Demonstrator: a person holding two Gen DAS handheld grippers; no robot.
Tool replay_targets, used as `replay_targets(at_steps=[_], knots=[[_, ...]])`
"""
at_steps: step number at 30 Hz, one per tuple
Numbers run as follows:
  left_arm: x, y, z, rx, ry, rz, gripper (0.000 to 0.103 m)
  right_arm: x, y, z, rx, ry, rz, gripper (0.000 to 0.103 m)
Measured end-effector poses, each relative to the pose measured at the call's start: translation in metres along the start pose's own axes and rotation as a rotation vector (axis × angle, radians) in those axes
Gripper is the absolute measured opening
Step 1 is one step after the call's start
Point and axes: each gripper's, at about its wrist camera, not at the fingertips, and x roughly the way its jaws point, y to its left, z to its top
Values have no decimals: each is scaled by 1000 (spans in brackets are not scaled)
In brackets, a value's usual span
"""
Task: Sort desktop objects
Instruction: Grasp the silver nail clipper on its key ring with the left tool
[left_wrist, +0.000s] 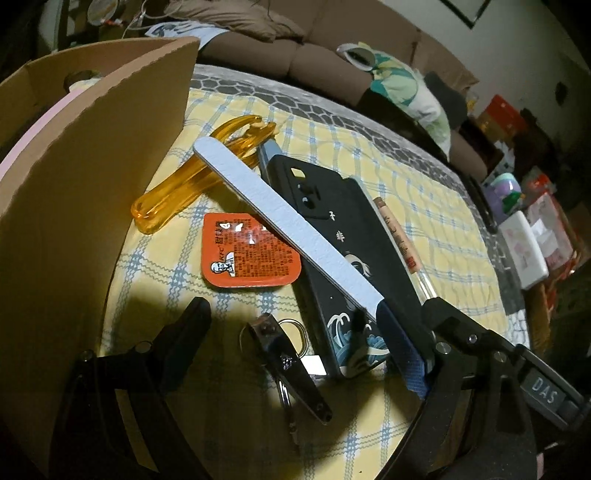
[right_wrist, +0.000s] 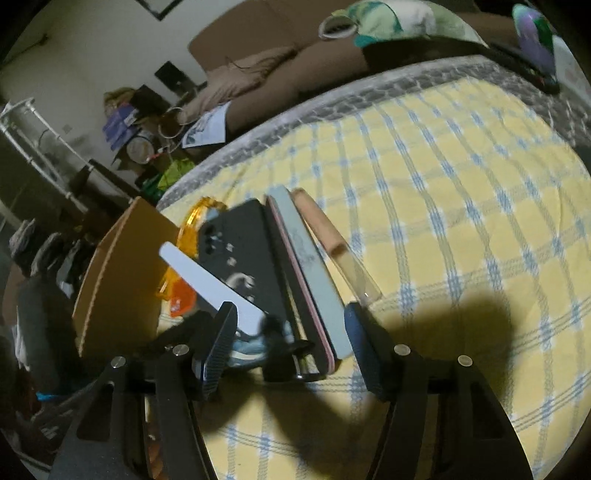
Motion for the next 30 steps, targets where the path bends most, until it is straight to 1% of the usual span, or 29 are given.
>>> replay_targets(at_steps=[1,2,3,4,5,6,7,8,9,11,12,14,15,16,20,22,25,26,28,30], knots=[[0,-1,-1,8,-2,-17,88,-1,-1,-1,-3,-8,-6,54],[0,-2,-2,13,-1,-30,86,-1,-2,-1,-8,-3,-13,51],[0,-3,-3,18,0,-38,83,-1,-2,-1,-10,-1,-14,45],[-1,-5,-4,25,3,-46,81,-1,-3,-2,-5,2,0,39],[-2,-5,-5,26,4,-52,80,0,-4,-3,12,15,27,37],[-2,-4,-5,24,5,-61,75,1,-6,-4,29,23,47,33],[-3,-3,-5,17,11,-89,62,1,-8,-6,49,31,73,31],[-3,-1,-5,5,26,-119,58,1,-9,-6,59,38,86,31],[-3,0,-6,-6,41,-139,57,1,-10,-7,68,46,99,30],[-5,0,-9,-12,53,-162,57,-1,-8,-8,85,66,127,29],[-6,-1,-11,-10,60,-174,56,0,-8,-10,101,90,161,24],[-8,-4,-17,4,79,-187,56,-2,-5,-15,123,120,194,23],[-10,-7,-20,18,90,-188,52,-4,-4,-17,128,129,208,23],[-11,-8,-23,22,97,-193,49,-6,-3,-19,141,138,222,23],[-19,-5,-35,5,132,-244,48,-15,-10,-28,244,179,292,22],[-26,-7,-44,23,149,-251,48,-20,-13,-34,287,208,318,21],[-37,-11,-57,52,184,-274,48,-34,-11,-39,292,227,346,22],[-43,-12,-61,62,185,-257,48,-42,-8,-40,291,215,340,22],[-54,-12,-67,93,180,-213,55,-58,-5,-39,274,179,303,22],[-66,-13,-73,151,163,-140,59,-76,1,-38,211,134,217,24]])
